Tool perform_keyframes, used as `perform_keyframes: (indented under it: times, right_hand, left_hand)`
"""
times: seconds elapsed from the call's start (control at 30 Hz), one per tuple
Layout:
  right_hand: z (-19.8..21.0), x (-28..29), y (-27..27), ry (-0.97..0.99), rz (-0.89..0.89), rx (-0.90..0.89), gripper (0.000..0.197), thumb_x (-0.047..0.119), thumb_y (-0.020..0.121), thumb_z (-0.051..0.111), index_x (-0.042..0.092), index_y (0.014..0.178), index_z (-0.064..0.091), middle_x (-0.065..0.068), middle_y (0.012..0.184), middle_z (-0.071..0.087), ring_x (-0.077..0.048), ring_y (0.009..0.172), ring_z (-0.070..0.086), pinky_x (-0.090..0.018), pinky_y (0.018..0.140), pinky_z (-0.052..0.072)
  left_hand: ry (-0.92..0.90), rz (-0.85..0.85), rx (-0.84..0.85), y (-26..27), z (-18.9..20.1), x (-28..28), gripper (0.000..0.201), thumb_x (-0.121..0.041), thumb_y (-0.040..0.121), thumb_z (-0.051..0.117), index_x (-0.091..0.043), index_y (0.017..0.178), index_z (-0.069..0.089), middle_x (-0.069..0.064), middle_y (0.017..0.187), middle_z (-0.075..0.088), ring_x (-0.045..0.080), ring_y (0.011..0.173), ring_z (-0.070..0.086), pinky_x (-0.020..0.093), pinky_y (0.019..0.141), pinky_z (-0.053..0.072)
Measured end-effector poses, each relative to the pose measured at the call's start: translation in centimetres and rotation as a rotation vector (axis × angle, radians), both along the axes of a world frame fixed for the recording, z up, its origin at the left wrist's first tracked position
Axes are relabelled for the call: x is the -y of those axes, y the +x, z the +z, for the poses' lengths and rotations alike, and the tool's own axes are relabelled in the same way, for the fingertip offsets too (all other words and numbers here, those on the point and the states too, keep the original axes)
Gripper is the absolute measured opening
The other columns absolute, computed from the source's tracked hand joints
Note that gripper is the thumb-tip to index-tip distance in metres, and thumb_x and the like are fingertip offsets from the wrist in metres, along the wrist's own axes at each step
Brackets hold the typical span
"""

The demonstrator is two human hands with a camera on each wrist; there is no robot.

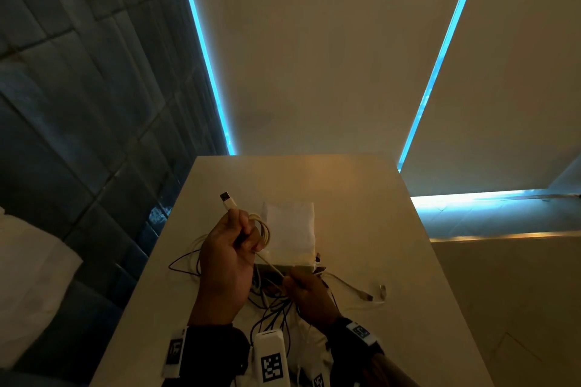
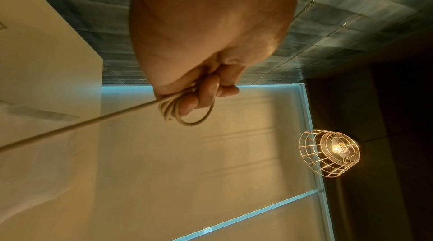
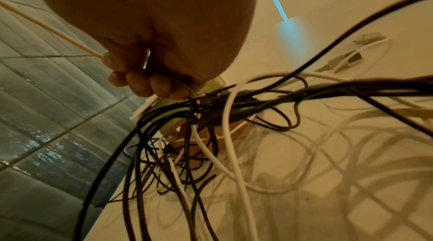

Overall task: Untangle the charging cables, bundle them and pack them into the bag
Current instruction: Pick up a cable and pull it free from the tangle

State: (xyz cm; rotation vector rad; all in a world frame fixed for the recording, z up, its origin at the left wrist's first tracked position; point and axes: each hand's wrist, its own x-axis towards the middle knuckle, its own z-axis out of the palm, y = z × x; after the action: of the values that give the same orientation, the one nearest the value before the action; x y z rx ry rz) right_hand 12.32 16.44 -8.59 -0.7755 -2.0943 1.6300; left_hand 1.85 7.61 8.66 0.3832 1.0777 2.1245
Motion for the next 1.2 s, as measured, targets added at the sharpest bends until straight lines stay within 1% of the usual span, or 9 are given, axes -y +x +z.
perform_keyframes:
  times: [0.13, 0.3, 0.43, 0.6, 0.7, 0.83, 0.93, 1.07, 1.2]
  right_hand:
    - [-0.5, 0.1, 0.0, -0.03, -0.034, 0.004, 0.033, 0.021, 0.094, 0.048, -0.009, 0.086, 0.06, 0.002, 0.068, 0.051, 0.001, 0.061, 0.047, -0.01, 0.059, 0.036]
    - [0.9, -1.0, 0.1, -0.005, -0.196, -0.002, 0.03, 0.034, 0.086, 0.057, 0.012, 0.064, 0.063, 0.002, 0.063, 0.057, -0.002, 0.058, 0.05, -0.022, 0.059, 0.04]
    - [3.7, -1.5, -0.5, -0.085, -0.296, -0.101, 0.019, 0.017, 0.087, 0.065, 0.009, 0.07, 0.068, 0.0, 0.067, 0.065, -0.015, 0.065, 0.061, -0.041, 0.065, 0.053]
    - [7.5, -0.8, -1.0, -0.094, -0.261, -0.277, 0.017, 0.013, 0.091, 0.062, 0.003, 0.078, 0.065, 0.008, 0.059, 0.055, -0.007, 0.055, 0.048, -0.026, 0.055, 0.041]
    - [8.9, -0.2, -1.0, -0.12, -0.198, -0.349, 0.018, 0.009, 0.092, 0.06, -0.003, 0.08, 0.061, 0.001, 0.064, 0.054, -0.008, 0.056, 0.047, -0.023, 0.056, 0.041]
    - [9.5, 0.6, -0.9, -0.209, -0.05, -0.384, 0.016, 0.005, 0.092, 0.059, -0.005, 0.08, 0.063, -0.008, 0.076, 0.061, -0.013, 0.073, 0.059, -0.03, 0.067, 0.05]
    - [8.6, 0.8, -0.9, -0.231, 0.032, -0.333, 0.014, 0.011, 0.09, 0.06, 0.002, 0.081, 0.066, -0.013, 0.076, 0.059, -0.022, 0.07, 0.054, -0.037, 0.066, 0.046]
    - [7.9, 0.7, -0.6, -0.242, 0.047, -0.265, 0.024, 0.01, 0.093, 0.057, 0.017, 0.071, 0.066, -0.003, 0.066, 0.061, -0.016, 0.062, 0.053, -0.026, 0.06, 0.045]
    - [6.6, 0.3, -0.6, -0.18, 0.075, -0.171, 0.033, 0.011, 0.098, 0.05, 0.019, 0.067, 0.057, 0.012, 0.055, 0.055, -0.001, 0.054, 0.047, -0.015, 0.057, 0.04]
  left_hand:
    - [-0.018, 0.003, -0.009, -0.2, 0.0, 0.2, 0.038, -0.021, 0.099, 0.033, -0.013, 0.064, 0.048, -0.002, 0.058, 0.035, 0.01, 0.047, 0.03, 0.021, 0.048, 0.031]
    - [-0.21, 0.017, -0.116, -0.8, -0.7, -0.2, 0.034, -0.019, 0.102, 0.032, -0.011, 0.071, 0.044, -0.005, 0.056, 0.035, 0.008, 0.045, 0.027, 0.025, 0.051, 0.024]
    - [-0.365, 0.014, -0.159, -0.5, -2.1, -0.8, 0.035, -0.018, 0.102, 0.032, -0.011, 0.07, 0.044, -0.001, 0.056, 0.034, 0.009, 0.045, 0.028, 0.028, 0.053, 0.023]
    - [-0.515, -0.02, -0.18, 0.1, -3.1, -1.0, 0.039, -0.021, 0.103, 0.031, -0.009, 0.068, 0.044, 0.005, 0.058, 0.041, 0.017, 0.055, 0.036, 0.03, 0.054, 0.027]
    - [-0.571, -0.029, -0.173, 0.5, -3.3, -1.0, 0.04, -0.021, 0.103, 0.03, -0.007, 0.07, 0.047, 0.008, 0.065, 0.052, 0.021, 0.064, 0.048, 0.032, 0.061, 0.036]
    - [-0.432, -0.041, 0.062, 0.7, -2.8, -1.1, 0.036, -0.021, 0.102, 0.035, -0.01, 0.07, 0.048, 0.006, 0.066, 0.057, 0.02, 0.065, 0.052, 0.033, 0.064, 0.043]
    - [-0.246, -0.044, 0.178, 0.3, -2.4, -1.3, 0.034, -0.019, 0.101, 0.035, -0.009, 0.071, 0.047, 0.012, 0.073, 0.058, 0.023, 0.068, 0.058, 0.036, 0.073, 0.047]
    - [-0.067, -0.011, 0.229, -0.4, -1.8, -1.4, 0.032, -0.014, 0.101, 0.033, -0.009, 0.072, 0.046, 0.005, 0.065, 0.047, 0.017, 0.059, 0.051, 0.029, 0.067, 0.044]
    - [-0.046, -0.003, 0.151, 0.0, -1.5, -1.3, 0.032, -0.016, 0.101, 0.031, -0.01, 0.071, 0.043, -0.001, 0.055, 0.043, 0.012, 0.051, 0.042, 0.027, 0.06, 0.033]
